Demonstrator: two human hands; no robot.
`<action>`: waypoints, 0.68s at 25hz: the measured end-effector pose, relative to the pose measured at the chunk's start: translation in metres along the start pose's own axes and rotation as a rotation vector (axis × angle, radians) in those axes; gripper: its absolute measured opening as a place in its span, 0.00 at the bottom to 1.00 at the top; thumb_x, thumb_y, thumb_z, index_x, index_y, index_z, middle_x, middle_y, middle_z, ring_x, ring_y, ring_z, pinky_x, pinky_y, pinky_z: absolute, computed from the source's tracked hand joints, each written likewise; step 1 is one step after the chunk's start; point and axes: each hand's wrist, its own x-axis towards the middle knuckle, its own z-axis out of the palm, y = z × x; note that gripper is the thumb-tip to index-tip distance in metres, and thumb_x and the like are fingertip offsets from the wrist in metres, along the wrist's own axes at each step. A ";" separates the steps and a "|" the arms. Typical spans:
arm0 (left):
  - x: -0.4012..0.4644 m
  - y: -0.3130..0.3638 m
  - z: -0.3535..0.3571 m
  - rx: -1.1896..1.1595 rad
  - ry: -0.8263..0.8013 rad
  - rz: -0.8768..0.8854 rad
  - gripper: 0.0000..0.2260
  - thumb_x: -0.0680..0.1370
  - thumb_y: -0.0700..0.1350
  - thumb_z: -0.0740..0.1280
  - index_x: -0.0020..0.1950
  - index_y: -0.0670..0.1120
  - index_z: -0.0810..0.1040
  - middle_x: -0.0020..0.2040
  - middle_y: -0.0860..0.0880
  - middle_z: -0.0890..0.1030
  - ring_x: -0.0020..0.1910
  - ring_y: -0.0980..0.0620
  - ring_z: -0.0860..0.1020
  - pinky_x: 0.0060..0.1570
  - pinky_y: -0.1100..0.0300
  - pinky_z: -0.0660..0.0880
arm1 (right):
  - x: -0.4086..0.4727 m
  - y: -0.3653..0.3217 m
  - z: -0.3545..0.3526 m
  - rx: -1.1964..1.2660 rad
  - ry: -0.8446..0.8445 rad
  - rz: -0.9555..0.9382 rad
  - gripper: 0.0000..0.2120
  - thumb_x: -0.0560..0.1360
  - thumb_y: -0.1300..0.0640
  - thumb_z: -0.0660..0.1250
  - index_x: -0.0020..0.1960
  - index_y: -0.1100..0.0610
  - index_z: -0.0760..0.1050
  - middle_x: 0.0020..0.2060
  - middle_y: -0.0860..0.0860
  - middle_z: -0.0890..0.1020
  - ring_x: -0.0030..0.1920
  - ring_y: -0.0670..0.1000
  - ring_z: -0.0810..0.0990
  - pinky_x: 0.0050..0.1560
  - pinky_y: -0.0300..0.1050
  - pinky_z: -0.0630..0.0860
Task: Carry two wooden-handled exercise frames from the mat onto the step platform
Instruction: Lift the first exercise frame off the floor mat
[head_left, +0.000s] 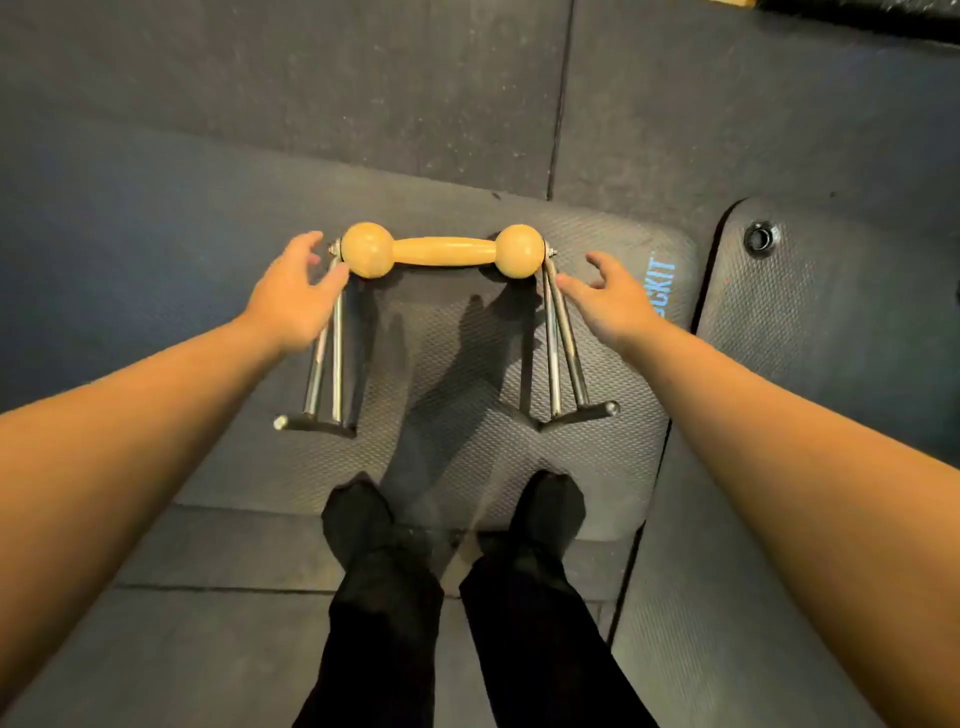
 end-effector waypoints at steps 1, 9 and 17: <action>0.004 -0.008 0.005 -0.035 0.018 -0.057 0.29 0.83 0.56 0.65 0.81 0.49 0.64 0.74 0.43 0.73 0.71 0.41 0.73 0.71 0.46 0.68 | 0.005 0.005 0.004 0.016 0.001 0.054 0.38 0.77 0.40 0.70 0.82 0.50 0.60 0.75 0.57 0.71 0.67 0.56 0.74 0.61 0.50 0.72; -0.006 -0.018 0.040 -0.339 -0.013 -0.344 0.24 0.84 0.51 0.64 0.79 0.47 0.64 0.56 0.44 0.77 0.44 0.45 0.78 0.43 0.50 0.80 | 0.007 0.019 0.037 0.303 -0.150 0.399 0.14 0.82 0.49 0.65 0.52 0.61 0.71 0.25 0.57 0.78 0.22 0.54 0.76 0.27 0.44 0.76; -0.027 -0.026 0.034 -0.559 -0.182 -0.616 0.19 0.82 0.61 0.66 0.39 0.50 0.67 0.30 0.51 0.63 0.20 0.55 0.60 0.20 0.64 0.57 | -0.008 0.020 0.037 0.378 -0.172 0.461 0.19 0.83 0.44 0.63 0.38 0.53 0.65 0.21 0.48 0.62 0.22 0.48 0.57 0.22 0.36 0.56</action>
